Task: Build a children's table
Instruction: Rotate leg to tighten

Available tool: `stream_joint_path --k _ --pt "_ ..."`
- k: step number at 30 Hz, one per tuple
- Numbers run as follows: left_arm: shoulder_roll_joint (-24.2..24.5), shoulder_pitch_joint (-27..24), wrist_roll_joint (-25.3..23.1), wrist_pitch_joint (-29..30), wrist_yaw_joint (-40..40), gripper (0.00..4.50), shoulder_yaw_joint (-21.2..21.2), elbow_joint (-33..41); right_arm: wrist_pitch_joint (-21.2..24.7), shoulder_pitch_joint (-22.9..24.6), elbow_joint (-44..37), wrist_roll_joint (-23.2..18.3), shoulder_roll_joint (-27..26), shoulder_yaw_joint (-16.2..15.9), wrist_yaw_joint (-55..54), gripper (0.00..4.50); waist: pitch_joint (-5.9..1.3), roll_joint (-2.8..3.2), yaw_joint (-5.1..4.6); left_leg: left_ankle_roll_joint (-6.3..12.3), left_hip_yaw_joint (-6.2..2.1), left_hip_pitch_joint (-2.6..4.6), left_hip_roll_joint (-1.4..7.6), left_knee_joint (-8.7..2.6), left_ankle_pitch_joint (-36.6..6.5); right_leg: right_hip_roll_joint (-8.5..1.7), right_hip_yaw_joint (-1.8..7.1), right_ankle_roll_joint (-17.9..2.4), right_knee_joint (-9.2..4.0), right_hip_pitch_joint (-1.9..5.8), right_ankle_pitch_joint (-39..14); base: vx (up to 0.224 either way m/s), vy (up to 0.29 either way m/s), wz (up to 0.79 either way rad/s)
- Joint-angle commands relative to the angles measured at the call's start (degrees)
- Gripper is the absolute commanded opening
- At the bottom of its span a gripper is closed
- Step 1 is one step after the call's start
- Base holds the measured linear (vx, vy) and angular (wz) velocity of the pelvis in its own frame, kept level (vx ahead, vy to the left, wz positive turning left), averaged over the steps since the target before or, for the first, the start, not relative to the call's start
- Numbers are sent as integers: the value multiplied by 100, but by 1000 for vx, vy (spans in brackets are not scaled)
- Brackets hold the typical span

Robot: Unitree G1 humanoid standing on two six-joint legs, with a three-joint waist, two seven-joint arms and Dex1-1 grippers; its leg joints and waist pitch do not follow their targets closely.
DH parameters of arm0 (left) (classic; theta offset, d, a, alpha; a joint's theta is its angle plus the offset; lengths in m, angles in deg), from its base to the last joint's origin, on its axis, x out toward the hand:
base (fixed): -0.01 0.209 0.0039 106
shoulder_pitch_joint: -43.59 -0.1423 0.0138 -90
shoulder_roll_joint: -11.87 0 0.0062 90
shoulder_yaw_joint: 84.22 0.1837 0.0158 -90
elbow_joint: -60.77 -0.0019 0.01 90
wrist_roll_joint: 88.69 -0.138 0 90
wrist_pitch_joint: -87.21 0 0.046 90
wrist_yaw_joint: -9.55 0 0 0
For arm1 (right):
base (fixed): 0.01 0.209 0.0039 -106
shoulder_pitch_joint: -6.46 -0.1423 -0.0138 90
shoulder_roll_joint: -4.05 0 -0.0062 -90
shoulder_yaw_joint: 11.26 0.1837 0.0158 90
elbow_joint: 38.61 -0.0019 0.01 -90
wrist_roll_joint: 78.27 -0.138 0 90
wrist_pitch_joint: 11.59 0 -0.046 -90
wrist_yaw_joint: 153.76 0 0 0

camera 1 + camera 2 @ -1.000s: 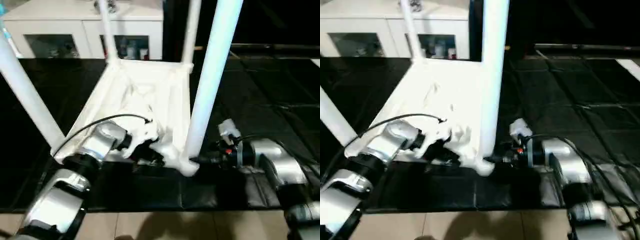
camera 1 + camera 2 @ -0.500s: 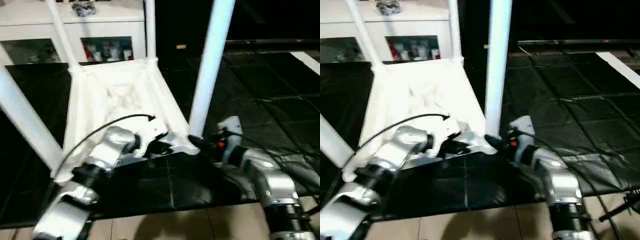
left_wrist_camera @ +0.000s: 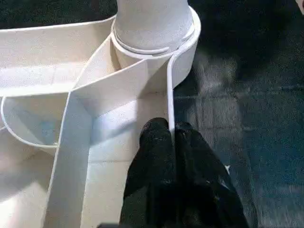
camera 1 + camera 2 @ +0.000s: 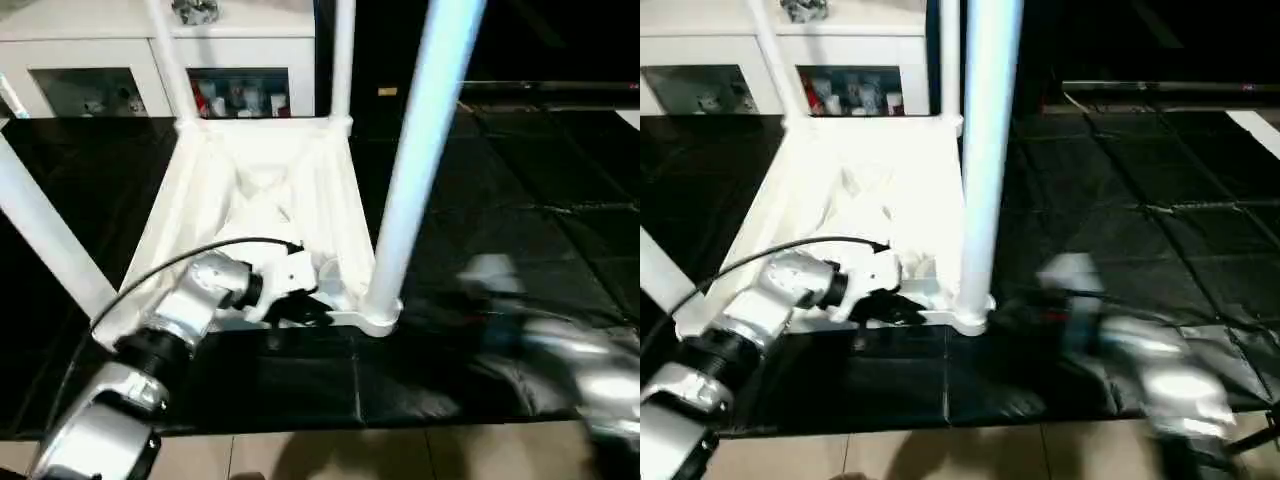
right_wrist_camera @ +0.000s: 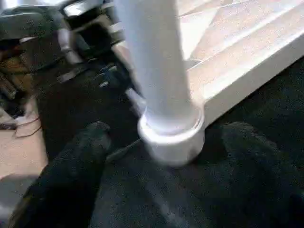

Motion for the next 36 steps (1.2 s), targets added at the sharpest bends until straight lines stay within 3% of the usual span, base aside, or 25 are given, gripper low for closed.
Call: stream_joint_path --k 1,4,5,6,7,8,9,12,13,16,17,18,19,20,21,22,24,25,26,27,31,32,33,35,36 --pt "92 82 -109 -125 -74 0 86 66 53 136 -268 -145 120 95 221 414 -351 -109 13 493 -9 -21 144 -322 -813 -427 296 -692 -467 372 -1551 0 0 0" --pt "70 -94 297 252 -123 0 -204 480 82 180 -416 -158 138 204 -75 443 -362 -135 16 411 -24 -27 155 -329 -628 -433 294 -672 -434 354 -1622 0 0 0" --pt "68 -153 422 329 -147 28 -285 588 132 185 -475 -166 121 220 -195 449 -369 -123 12 417 -28 -26 158 -325 -599 -435 295 -705 -430 349 -1578 0 0 0" --pt "83 -280 583 429 -110 44 -414 840 183 149 -542 -110 19 242 -474 450 -368 -181 -2 436 -19 -26 162 -323 -532 -423 300 -753 -418 343 -1460 0 0 0" --pt "89 -340 671 506 -93 55 -475 965 205 138 -581 -113 -28 250 -583 450 -386 -142 -3 446 -24 -30 166 -316 -443 -430 307 -827 -374 336 -1274 0 0 0" --pt "113 -513 882 718 -17 55 -639 1325 247 103 -661 -89 -186 278 -920 450 -390 -150 1 446 -15 -12 171 -309 -426 -433 310 -864 -365 326 -1194 0 0 0" --pt "171 -804 1161 1036 136 62 -883 1909 280 62 -762 -4 -476 332 -1490 450 -384 -147 -28 387 -27 -13 207 -334 -321 -434 322 -1077 -295 301 -855 0 0 0" --pt "164 -1192 1526 1500 514 99 -1304 2604 21 167 -955 116 -814 303 -1881 450 -354 -120 -63 337 -16 -20 184 -336 -544 -433 319 -1116 -317 301 -915 0 0 0" --pt "67 -1452 1645 1749 949 106 -1598 2993 -28 298 -1111 212 -1030 301 -2216 450 -342 -131 -76 326 -4 -8 162 -335 -638 -416 319 -1036 -355 296 -1091 0 0 0" --pt "-336 -1861 1633 2025 1826 140 -2005 3507 -41 525 -1338 225 -1347 300 -2653 450 -300 -52 -94 201 -11 19 175 -369 -995 -404 312 -780 -454 279 -1753 0 0 0" --pt "-417 -1953 1624 2091 2014 140 -2079 3610 -35 578 -1386 231 -1415 297 -2754 450 -293 -69 -103 181 -23 10 176 -375 -1046 -410 311 -736 -471 286 -1814 0 0 0" --pt "-613 -2142 1527 2156 2410 149 -2192 3833 -130 676 -1470 305 -1537 270 -2919 450 -301 -41 -105 142 -32 13 171 -382 -1127 -395 307 -681 -478 287 -1869 0 0 0" --pt "-613 -2142 1527 2156 2410 155 -2192 3833 -130 676 -1470 305 -1537 270 -2919 450 -296 -77 -136 149 -36 2 159 -397 -1174 -387 304 -603 -507 295 -1936 0 0 0" --pt "-907 -2532 1378 2243 3106 155 -2370 4312 -190 891 -1671 525 -1717 155 -3288 450 -301 -61 -136 130 -49 -5 159 -402 -1161 -382 306 -573 -495 305 -1915 0 0 0" --pt "-1034 -2755 1323 2309 3416 166 -2446 4589 -203 1005 -1760 612 -1806 104 -3459 450 -281 -113 -169 106 -53 -34 188 -417 -1219 -384 304 -529 -507 312 -1924 0 0 0" --pt "-1119 -2944 1272 2298 3631 179 -2501 4793 -173 1106 -1822 671 -1867 69 -3584 450 -254 -143 -186 144 -36 -33 149 -418 -1333 -382 292 -398 -573 297 -2301 0 0 0" --pt "-1191 -3107 1243 2252 3831 188 -2544 4961 -149 1192 -1863 724 -1935 63 -3735 450 -259 -132 -202 167 -50 -44 127 -418 -1299 -383 299 -230 -605 292 -2561 0 0 0" --pt "-1315 -3348 1144 2230 4154 191 -2646 5095 -141 1305 -1873 768 -2055 69 -3935 450 -250 -243 -228 194 -42 -43 121 -415 -1310 -361 297 -117 -633 272 -2663 0 0 0" --pt "-1357 -3444 1085 2228 4286 199 -2674 5137 -153 1349 -1870 819 -2082 46 -4018 450 -258 -202 -225 175 -64 -64 131 -422 -1256 -374 299 -127 -587 292 -2575 0 0 0" --pt "-1413 -3604 992 2212 4471 215 -2704 5175 -187 1406 -1840 903 -2108 -43 -4097 450 -243 -175 -246 189 -53 -39 127 -421 -1303 -357 297 -92 -629 248 -2626 0 0 0" --pt "-1484 -3774 874 2227 4729 243 -2670 5208 -336 1412 -1672 1042 -2100 -266 -4073 450 -250 -181 -254 192 -68 -27 142 -433 -1372 -347 311 -52 -618 235 -2413 0 0 0" --pt "-1505 -3822 839 2285 4783 260 -2609 5293 -418 1403 -1652 1037 -2129 -296 -4066 450 -246 -208 -259 193 -72 -38 144 -439 -1377 -347 311 -63 -609 244 -2371 0 0 0" --pt "-1498 -3846 824 2327 4834 270 -2576 5349 -434 1401 -1662 1032 -2139 -319 -4078 450 -267 -204 -243 257 -69 -77 145 -400 -989 -335 326 -183 -574 226 -1842 0 0 0" --pt "-1491 -3862 816 2356 4873 275 -2553 5387 -440 1401 -1671 1028 -2142 -336 -4091 450 -337 -200 -243 564 -46 -181 94 -264 164 -263 296 -592 -431 194 -321 0 0 0" --pt "-1441 -3881 764 2404 4973 284 -2525 5429 -444 1396 -1692 1047 -2147 -377 -4124 450 -389 -197 -252 981 -18 -271 11 -131 1062 -201 231 -863 -368 101 807 0 0 0"
